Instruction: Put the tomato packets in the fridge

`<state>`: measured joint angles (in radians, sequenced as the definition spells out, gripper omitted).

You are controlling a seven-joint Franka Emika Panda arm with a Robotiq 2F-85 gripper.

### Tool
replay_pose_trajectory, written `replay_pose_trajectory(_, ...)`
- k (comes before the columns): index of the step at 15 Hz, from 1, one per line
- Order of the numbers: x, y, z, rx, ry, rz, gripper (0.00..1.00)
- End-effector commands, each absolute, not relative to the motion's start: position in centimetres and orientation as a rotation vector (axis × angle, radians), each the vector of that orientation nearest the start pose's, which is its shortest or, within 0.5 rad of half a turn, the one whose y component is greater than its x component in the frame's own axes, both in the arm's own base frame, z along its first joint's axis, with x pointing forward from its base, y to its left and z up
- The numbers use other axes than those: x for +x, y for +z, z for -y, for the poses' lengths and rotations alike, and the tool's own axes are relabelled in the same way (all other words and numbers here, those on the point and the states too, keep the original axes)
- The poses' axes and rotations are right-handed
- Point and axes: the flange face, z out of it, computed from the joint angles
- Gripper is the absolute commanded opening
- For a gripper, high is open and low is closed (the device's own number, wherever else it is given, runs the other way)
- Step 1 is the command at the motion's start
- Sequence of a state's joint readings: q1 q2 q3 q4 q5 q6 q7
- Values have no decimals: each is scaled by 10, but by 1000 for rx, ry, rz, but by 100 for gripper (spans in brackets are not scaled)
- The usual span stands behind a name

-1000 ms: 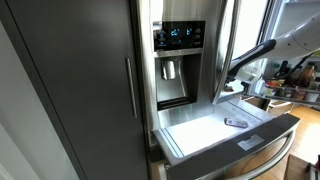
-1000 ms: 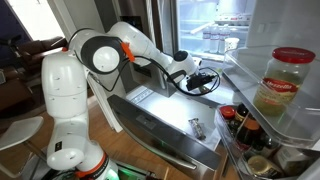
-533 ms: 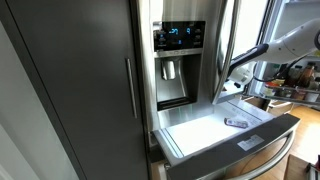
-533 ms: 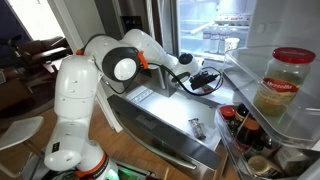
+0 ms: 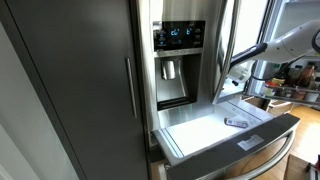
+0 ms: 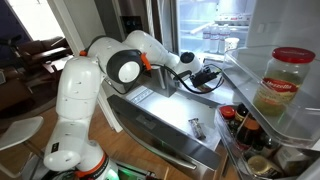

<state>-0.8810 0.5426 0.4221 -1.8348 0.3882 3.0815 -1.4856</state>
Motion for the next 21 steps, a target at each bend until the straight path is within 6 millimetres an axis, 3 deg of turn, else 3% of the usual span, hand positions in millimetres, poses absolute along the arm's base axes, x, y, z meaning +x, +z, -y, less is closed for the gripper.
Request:
replay_pose_trajectory(1,572,357,364,-3236,-1199,782,100)
replay_pose_trajectory(6,538,376,353,-3220,-1051,482,100)
replay_pose_trajectory(13,483,376,318,-3114,-709,322,100)
replay_pose_trajectory(17,430,335,323,-3155,-406,233,100)
replay_pose_trajectory(21,391,291,338,-3192,-282,274,100)
